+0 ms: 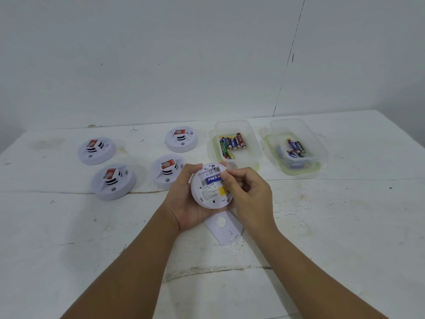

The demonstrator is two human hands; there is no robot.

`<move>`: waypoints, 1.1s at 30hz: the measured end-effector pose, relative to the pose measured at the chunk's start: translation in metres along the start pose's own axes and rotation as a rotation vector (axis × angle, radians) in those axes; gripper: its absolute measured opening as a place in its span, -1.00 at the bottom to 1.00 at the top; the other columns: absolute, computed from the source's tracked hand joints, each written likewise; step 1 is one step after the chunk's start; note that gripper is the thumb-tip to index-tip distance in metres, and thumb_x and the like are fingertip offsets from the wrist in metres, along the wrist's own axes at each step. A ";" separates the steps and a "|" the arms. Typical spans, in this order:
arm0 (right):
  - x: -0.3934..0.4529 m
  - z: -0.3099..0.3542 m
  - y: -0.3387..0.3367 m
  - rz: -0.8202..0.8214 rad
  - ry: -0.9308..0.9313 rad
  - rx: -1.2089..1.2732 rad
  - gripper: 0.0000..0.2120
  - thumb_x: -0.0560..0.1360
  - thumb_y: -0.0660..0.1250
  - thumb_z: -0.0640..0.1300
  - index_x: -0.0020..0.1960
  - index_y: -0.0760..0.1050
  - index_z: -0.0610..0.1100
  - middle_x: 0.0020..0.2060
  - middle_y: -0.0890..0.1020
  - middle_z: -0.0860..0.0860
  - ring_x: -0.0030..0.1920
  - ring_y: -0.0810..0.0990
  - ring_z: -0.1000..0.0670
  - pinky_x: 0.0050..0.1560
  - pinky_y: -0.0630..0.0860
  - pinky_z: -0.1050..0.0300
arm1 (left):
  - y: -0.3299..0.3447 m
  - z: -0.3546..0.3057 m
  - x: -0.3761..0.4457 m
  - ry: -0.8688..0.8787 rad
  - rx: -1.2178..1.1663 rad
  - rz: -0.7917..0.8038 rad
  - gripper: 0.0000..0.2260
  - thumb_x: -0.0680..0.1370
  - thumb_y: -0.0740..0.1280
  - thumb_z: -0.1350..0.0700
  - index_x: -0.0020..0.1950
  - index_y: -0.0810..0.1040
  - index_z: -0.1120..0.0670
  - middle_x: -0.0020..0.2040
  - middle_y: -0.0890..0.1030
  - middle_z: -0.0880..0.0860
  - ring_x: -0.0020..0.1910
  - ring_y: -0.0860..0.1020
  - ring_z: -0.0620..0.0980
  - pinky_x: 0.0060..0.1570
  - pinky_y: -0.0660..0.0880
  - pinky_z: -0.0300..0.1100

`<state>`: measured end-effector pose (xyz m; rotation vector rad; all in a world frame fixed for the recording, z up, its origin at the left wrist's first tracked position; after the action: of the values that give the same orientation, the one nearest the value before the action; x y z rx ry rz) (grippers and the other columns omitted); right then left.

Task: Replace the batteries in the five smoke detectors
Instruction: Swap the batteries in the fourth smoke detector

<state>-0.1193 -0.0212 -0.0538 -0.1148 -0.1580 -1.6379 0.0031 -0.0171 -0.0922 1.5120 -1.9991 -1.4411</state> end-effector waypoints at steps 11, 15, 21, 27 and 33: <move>0.001 -0.011 0.007 0.077 0.069 0.182 -0.79 0.58 0.44 -0.31 0.15 0.69 -0.10 -0.01 0.78 -0.02 0.02 0.75 -0.01 0.06 0.69 0.06 | -0.005 -0.003 0.001 0.022 -0.042 -0.009 -0.46 0.55 0.30 -0.04 0.49 0.49 0.16 0.48 0.49 0.25 0.51 0.40 0.22 0.45 0.35 0.27; 0.002 -0.011 0.006 0.089 0.055 0.167 -0.77 0.57 0.44 -0.34 0.18 0.69 -0.13 0.00 0.78 -0.03 0.03 0.75 -0.04 0.09 0.69 0.03 | -0.003 -0.003 0.000 0.023 -0.030 0.005 -0.48 0.54 0.31 -0.04 0.44 0.54 0.18 0.48 0.48 0.27 0.50 0.41 0.23 0.44 0.36 0.27; 0.006 -0.016 0.006 0.069 0.077 0.118 -0.84 0.57 0.48 -0.26 0.12 0.70 -0.10 -0.09 0.75 -0.14 -0.07 0.71 -0.09 0.10 0.69 -0.17 | -0.002 -0.002 0.000 0.016 -0.042 0.002 -0.51 0.54 0.31 -0.04 0.42 0.57 0.15 0.49 0.47 0.25 0.53 0.38 0.21 0.43 0.37 0.29; 0.007 -0.017 0.004 0.098 0.096 0.097 -0.90 0.56 0.51 -0.11 0.05 0.70 -0.10 -0.11 0.76 -0.12 -0.03 0.73 -0.24 0.06 0.69 -0.26 | -0.001 0.000 -0.002 -0.004 -0.053 0.002 -0.58 0.55 0.32 -0.05 0.27 0.67 0.18 0.41 0.54 0.28 0.33 0.53 0.28 0.43 0.38 0.28; 0.007 -0.015 0.002 0.107 0.028 0.028 -0.87 0.65 0.40 -0.13 0.12 0.72 -0.10 -0.03 0.77 -0.03 0.03 0.74 -0.12 0.11 0.67 -0.25 | -0.001 -0.003 -0.001 0.025 -0.047 -0.007 -0.60 0.55 0.32 -0.04 0.26 0.67 0.18 0.29 0.62 0.26 0.16 0.63 0.25 0.32 0.50 0.24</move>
<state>-0.1177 -0.0305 -0.0679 -0.0776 -0.1509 -1.5290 0.0058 -0.0174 -0.0913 1.5116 -1.9336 -1.4546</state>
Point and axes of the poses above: each hand's wrist, its own x-axis towards the middle knuckle, its own y-axis out of the palm, z = x × y, the point moved 9 cm from there along x, towards the middle knuckle
